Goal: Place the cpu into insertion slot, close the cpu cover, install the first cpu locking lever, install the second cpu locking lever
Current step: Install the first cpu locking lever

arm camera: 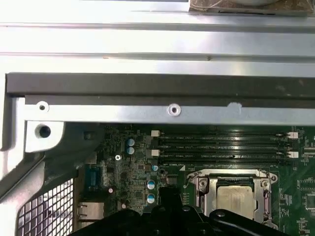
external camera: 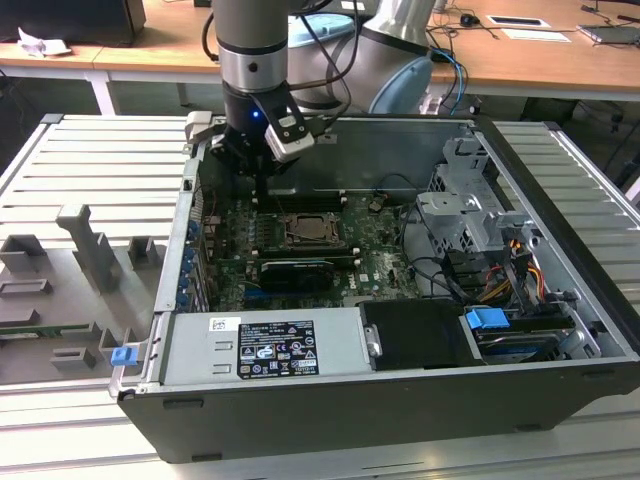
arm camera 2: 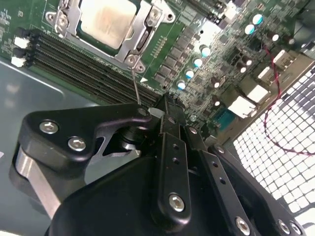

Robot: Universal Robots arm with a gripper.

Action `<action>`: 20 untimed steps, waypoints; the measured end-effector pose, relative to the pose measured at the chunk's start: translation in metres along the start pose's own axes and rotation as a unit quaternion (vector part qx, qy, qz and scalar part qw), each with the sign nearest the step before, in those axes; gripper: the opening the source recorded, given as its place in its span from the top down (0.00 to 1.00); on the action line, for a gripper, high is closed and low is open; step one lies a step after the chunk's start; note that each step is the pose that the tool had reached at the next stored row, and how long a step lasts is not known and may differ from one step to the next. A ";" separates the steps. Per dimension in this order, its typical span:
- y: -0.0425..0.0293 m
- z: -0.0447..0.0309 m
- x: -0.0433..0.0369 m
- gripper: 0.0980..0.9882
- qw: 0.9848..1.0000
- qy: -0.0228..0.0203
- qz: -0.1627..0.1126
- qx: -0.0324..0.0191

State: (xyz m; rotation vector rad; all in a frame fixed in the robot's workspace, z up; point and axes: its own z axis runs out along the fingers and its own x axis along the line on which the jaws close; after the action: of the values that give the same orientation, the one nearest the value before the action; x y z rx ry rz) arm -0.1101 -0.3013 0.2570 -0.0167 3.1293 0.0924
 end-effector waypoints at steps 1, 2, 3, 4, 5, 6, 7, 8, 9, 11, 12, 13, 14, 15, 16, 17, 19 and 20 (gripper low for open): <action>0.0011 0.0001 0.0000 0.99 1.000 0.000 0.000 0.000; 0.0014 0.0002 -0.0003 0.99 1.000 0.000 0.000 0.000; 0.0016 0.0002 -0.0005 0.99 1.000 0.000 0.000 0.000; 0.0018 0.0003 -0.0007 0.99 1.000 0.000 0.000 0.000; 0.0021 0.0004 -0.0008 0.99 1.000 0.000 0.000 0.000; 0.0022 0.0005 -0.0011 0.99 1.000 0.000 0.000 0.000; 0.0023 0.0005 -0.0016 0.99 1.000 0.000 0.000 0.000; 0.0024 0.0006 -0.0026 0.99 1.000 0.000 0.000 0.000; 0.0024 0.0006 -0.0040 0.99 1.000 0.000 0.000 0.000; 0.0024 0.0007 -0.0067 0.99 1.000 0.000 0.000 0.000; 0.0024 0.0007 -0.0085 0.99 1.000 0.000 0.000 0.000; 0.0023 0.0008 -0.0097 0.99 1.000 0.000 0.000 0.000; 0.0023 0.0007 -0.0110 0.99 1.000 0.000 0.000 0.000; 0.0024 0.0008 -0.0115 0.99 1.000 0.000 0.000 0.000; 0.0038 0.0009 -0.0115 0.99 1.000 0.000 -0.001 0.000; 0.0045 0.0014 -0.0135 0.99 1.000 0.000 -0.001 0.000; 0.0044 0.0016 -0.0170 0.99 1.000 0.000 -0.001 0.000; 0.0044 0.0016 -0.0177 0.99 1.000 0.000 -0.001 0.000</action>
State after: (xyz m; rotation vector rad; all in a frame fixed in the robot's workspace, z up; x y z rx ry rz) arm -0.0925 -0.2966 0.2559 -0.0211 3.1295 0.0923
